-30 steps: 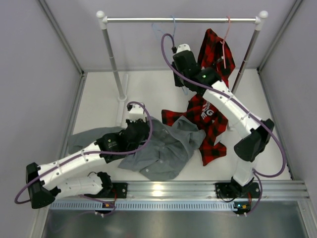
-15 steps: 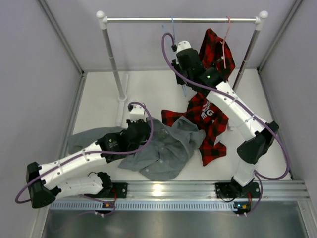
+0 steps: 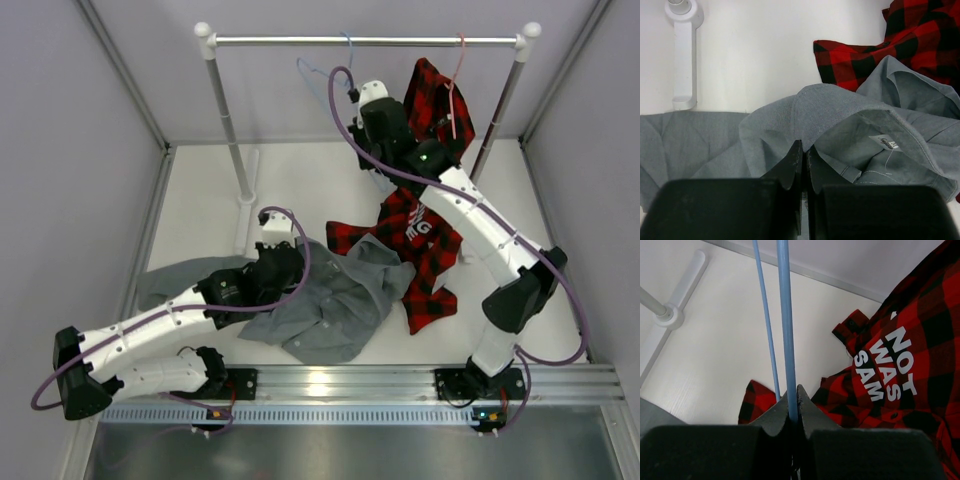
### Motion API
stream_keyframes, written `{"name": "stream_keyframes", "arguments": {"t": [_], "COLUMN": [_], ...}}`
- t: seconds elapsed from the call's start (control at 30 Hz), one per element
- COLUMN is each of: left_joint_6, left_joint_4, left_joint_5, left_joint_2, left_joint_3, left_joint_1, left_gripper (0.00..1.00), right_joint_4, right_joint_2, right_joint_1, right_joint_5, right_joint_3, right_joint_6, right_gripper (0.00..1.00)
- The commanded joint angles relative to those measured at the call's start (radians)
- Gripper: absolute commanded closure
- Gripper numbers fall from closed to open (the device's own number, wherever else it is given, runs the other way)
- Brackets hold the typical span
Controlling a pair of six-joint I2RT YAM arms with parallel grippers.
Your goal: Place the shirt on the hanger
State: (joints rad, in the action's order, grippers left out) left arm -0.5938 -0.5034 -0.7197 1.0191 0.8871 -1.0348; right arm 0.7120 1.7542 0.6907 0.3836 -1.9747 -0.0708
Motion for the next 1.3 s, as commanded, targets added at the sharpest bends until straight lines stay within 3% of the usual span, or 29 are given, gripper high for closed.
{"name": "stream_keyframes", "arguments": {"t": [0.0, 0.77, 1.13, 1.27], "left_joint_6": [-0.012, -0.031, -0.038, -0.031], "left_joint_4": [0.006, 0.114, 0.193, 0.206], "left_joint_5": [-0.021, -0.035, 0.104, 0.184], "left_joint_2": [-0.020, -0.045, 0.018, 0.033], "left_joint_3": [-0.007, -0.074, -0.086, -0.073], "left_joint_1": [0.001, 0.015, 0.139, 0.220], "left_gripper": [1.00, 1.00, 1.00, 1.00], "right_joint_4": [-0.104, -0.175, -0.201, -0.108], "right_joint_2": [-0.084, -0.124, -0.220, -0.280], "right_joint_1": [-0.019, -0.060, -0.102, -0.103], "right_joint_5": [0.006, -0.166, -0.310, -0.376], "right_joint_3": [0.022, -0.065, -0.006, 0.058], "right_joint_6": [0.011, -0.026, -0.014, 0.014], "right_gripper": [1.00, 1.00, 1.00, 1.00]}}
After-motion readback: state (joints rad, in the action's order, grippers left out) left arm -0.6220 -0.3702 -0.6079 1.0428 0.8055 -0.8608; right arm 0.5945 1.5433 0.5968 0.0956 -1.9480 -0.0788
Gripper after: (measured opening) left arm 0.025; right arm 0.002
